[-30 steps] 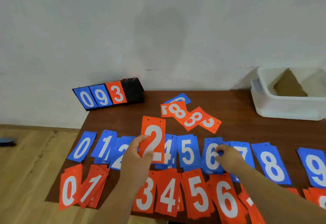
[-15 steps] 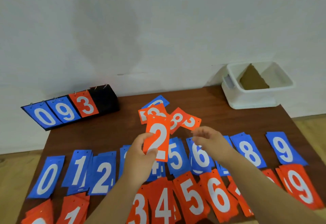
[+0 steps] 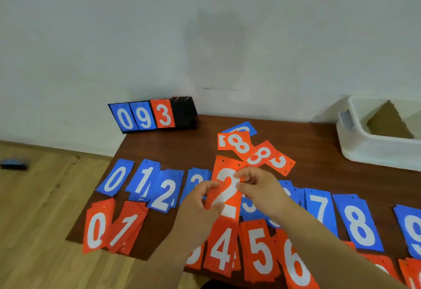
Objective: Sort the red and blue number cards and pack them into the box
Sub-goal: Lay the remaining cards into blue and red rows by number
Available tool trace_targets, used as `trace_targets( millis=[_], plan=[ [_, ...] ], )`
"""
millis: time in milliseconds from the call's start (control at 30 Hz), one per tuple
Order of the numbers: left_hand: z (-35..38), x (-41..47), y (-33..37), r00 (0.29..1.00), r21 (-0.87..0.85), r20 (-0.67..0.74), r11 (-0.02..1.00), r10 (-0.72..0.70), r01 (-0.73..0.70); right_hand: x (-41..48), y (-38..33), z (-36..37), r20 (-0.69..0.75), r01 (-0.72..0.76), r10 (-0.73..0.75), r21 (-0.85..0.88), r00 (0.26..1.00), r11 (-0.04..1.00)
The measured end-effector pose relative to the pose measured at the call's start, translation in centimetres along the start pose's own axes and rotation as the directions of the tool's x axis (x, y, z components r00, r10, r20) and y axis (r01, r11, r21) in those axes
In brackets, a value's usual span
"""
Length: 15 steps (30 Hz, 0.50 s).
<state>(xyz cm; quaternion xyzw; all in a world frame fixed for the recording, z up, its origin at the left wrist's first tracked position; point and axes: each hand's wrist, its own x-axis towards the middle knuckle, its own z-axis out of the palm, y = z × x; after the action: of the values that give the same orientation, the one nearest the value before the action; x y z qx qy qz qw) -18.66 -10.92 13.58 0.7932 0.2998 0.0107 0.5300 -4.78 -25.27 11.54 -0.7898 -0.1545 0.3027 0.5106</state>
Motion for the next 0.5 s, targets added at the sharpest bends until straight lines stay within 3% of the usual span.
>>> trace_targets(
  millis=[167,300,500],
  plan=[
    [-2.2,-4.3,-5.3,0.976,-0.037,-0.154,0.988,-0.156,0.152,-0.9,0.2,5.0,0.162,0.087,-0.063,-0.145,0.985,0.986],
    [-4.3,-6.2,-8.7,0.959,-0.053,-0.225,0.985,-0.172,0.164,-1.4,-0.2,8.7,0.251,0.137,-0.079,-0.226,0.965,0.964],
    [-8.3,-6.7,-13.9,0.950,-0.028,-0.213,0.973,-0.228,0.228,-0.2,-0.1,15.4,0.296,0.123,-0.030,-0.301,0.955,0.945]
  ],
)
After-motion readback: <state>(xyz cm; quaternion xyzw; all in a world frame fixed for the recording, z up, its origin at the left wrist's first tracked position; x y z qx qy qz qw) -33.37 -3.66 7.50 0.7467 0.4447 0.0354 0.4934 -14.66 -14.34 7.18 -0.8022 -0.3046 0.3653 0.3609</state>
